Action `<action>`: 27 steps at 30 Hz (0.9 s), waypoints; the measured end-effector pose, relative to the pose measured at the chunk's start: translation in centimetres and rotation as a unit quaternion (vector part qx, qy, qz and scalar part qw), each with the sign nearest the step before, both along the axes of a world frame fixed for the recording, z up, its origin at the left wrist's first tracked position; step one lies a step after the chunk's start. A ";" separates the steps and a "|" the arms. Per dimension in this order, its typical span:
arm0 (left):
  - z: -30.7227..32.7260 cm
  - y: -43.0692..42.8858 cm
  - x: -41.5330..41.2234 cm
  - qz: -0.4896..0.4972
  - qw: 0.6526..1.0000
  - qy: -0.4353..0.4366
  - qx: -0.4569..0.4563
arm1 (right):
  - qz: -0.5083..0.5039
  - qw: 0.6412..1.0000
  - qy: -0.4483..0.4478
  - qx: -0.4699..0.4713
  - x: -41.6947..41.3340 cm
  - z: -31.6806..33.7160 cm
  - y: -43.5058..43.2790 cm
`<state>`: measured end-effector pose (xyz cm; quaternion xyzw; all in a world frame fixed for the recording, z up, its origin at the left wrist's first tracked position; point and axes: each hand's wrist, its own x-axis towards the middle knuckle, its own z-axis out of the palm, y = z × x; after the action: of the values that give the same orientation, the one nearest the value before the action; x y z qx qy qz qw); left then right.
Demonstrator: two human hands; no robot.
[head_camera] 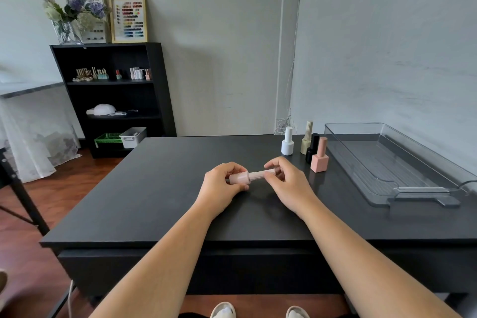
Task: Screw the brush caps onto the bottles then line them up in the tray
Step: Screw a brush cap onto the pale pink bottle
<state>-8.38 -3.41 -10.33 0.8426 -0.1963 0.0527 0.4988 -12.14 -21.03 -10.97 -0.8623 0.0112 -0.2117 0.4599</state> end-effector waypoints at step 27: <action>0.0 0.0 0.0 -0.003 1.000 -0.012 0.006 | 0.000 0.999 0.009 -0.045 -0.4 0.4 0.0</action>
<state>-8.41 -3.43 -10.29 0.8446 -0.2047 0.0602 0.4910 -12.52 -21.01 -10.60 -0.8840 0.0063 -0.2039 0.4207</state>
